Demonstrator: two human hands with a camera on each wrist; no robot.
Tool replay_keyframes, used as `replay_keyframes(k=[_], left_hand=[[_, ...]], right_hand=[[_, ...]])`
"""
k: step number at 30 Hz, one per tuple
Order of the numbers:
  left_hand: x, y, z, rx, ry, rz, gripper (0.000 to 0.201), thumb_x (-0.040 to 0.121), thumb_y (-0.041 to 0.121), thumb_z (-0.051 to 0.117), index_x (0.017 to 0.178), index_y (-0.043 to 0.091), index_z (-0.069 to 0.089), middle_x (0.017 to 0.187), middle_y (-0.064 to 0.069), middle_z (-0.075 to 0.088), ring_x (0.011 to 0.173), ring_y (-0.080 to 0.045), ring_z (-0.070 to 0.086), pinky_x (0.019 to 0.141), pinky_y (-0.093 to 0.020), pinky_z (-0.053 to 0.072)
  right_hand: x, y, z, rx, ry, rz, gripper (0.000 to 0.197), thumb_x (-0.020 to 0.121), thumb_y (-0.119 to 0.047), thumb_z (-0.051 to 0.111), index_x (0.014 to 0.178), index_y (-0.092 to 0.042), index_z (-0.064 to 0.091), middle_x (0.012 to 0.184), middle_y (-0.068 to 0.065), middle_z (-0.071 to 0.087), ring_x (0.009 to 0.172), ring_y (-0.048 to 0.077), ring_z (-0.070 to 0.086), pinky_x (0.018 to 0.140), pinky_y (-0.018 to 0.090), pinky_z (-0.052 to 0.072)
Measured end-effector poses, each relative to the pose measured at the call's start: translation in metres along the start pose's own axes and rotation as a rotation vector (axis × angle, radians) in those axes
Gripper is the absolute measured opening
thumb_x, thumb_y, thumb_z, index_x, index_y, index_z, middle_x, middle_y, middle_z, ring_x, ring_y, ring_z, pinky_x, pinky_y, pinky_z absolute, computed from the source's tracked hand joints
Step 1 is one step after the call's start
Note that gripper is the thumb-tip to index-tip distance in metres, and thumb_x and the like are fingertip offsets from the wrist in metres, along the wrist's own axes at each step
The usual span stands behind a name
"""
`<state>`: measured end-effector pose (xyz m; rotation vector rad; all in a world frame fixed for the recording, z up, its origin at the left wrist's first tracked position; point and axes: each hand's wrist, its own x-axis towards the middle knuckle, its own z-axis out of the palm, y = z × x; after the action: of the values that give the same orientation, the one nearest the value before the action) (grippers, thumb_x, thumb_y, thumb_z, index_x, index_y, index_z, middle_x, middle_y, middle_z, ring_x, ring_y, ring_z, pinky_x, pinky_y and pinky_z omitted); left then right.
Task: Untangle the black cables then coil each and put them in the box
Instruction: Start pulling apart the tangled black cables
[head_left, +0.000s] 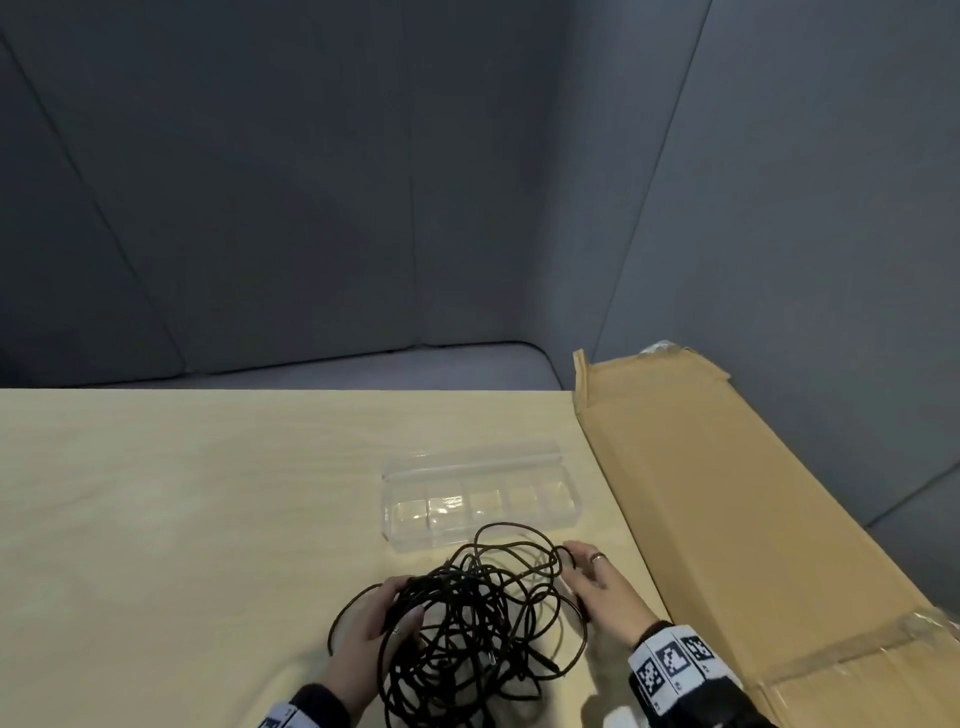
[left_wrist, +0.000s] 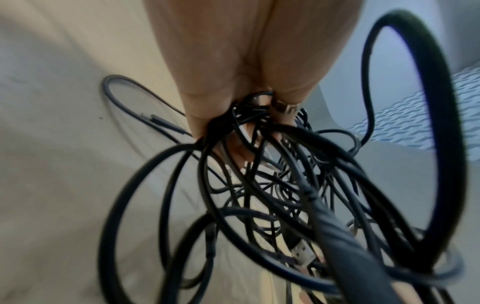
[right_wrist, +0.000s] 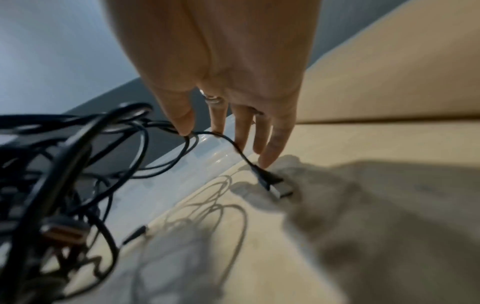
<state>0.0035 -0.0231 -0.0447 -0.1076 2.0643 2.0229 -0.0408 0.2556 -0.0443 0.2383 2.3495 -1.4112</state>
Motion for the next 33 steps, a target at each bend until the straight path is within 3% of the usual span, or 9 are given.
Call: replay_keyframes(k=[2,6,11,16,22,25,27,29,33], left_hand=[[0.002,0.002,-0.003,-0.034,0.005,0.002,0.026,0.076,0.025,0.059,0.101,0.018,0.064,0.064,-0.002,0.051,0.063,-0.015,0.05,0.063,-0.03,0.047],[0.002,0.006,-0.005,-0.124,0.008,-0.034,0.021,0.077,0.024,0.058,0.096,0.022,0.064,0.067,-0.002,0.047,0.066,-0.019,0.046,0.065,-0.031,0.043],[0.01,0.003,-0.008,-0.034,0.008,-0.016,0.017,0.081,0.016,0.064,0.098,0.02,0.063,0.078,-0.007,0.064,0.069,-0.015,0.058,0.064,-0.024,0.049],[0.013,0.004,-0.008,0.012,-0.039,-0.058,0.02,0.081,0.005,0.064,0.096,0.018,0.066,0.092,-0.008,0.071,0.087,-0.018,0.065,0.073,-0.023,0.053],[0.016,0.03,-0.003,0.742,0.089,-0.088,0.034,0.083,0.017,0.048,0.098,0.048,0.054,0.107,0.006,0.049,0.106,-0.015,0.044,0.097,-0.036,0.037],[0.005,0.065,0.031,0.788,0.264,0.323,0.016,0.079,0.034,0.045,0.093,0.033,0.053,0.094,0.019,0.048,0.089,-0.003,0.044,0.08,-0.033,0.036],[-0.003,0.074,0.064,0.927,0.057,0.417,0.03,0.079,0.05,0.037,0.087,0.03,0.057,0.085,0.02,0.053,0.084,-0.003,0.052,0.078,-0.03,0.034],[-0.005,0.065,0.093,1.257,-0.165,0.283,0.043,0.082,0.057,0.035,0.106,0.028,0.054,0.101,0.011,0.059,0.101,-0.012,0.052,0.09,-0.033,0.03],[0.007,0.048,0.114,1.529,-0.216,0.144,0.038,0.091,0.031,0.043,0.124,0.014,0.042,0.129,-0.01,0.049,0.122,-0.028,0.042,0.101,-0.042,0.022]], right_hand=[[0.0,-0.009,-0.003,0.155,0.024,0.019,0.011,0.097,-0.018,0.046,0.105,-0.016,0.053,0.104,0.003,0.061,0.095,0.02,0.054,0.077,0.023,0.045],[-0.005,-0.023,-0.013,0.391,-0.016,-0.025,0.009,0.095,-0.007,0.047,0.092,-0.003,0.055,0.072,0.007,0.059,0.063,0.015,0.058,0.062,0.027,0.052],[-0.011,-0.037,-0.018,0.488,0.008,-0.094,0.006,0.09,-0.008,0.056,0.087,-0.003,0.059,0.063,0.007,0.061,0.046,0.012,0.049,0.044,0.024,0.043],[-0.014,-0.036,-0.014,0.462,0.043,-0.058,0.008,0.092,-0.013,0.055,0.088,-0.007,0.059,0.081,0.008,0.063,0.057,0.007,0.06,0.035,0.018,0.033],[-0.011,-0.026,-0.017,0.406,0.035,-0.008,0.009,0.094,-0.013,0.052,0.089,-0.007,0.057,0.086,0.007,0.069,0.064,0.011,0.066,0.037,0.017,0.031],[-0.011,-0.03,-0.016,0.39,0.03,-0.013,0.007,0.094,-0.012,0.053,0.089,-0.007,0.054,0.077,0.004,0.072,0.058,0.01,0.062,0.038,0.016,0.031],[-0.012,-0.034,-0.016,0.391,0.014,-0.027,0.007,0.094,-0.012,0.052,0.088,-0.008,0.052,0.075,0.005,0.07,0.055,0.01,0.058,0.037,0.015,0.029],[-0.014,-0.037,-0.015,0.389,-0.007,-0.042,0.009,0.094,-0.013,0.053,0.087,-0.009,0.051,0.071,0.005,0.067,0.052,0.011,0.055,0.037,0.016,0.026],[-0.019,-0.039,-0.015,0.367,-0.039,-0.071,0.008,0.093,-0.015,0.055,0.086,-0.011,0.052,0.065,0.006,0.061,0.046,0.013,0.049,0.037,0.017,0.024]])
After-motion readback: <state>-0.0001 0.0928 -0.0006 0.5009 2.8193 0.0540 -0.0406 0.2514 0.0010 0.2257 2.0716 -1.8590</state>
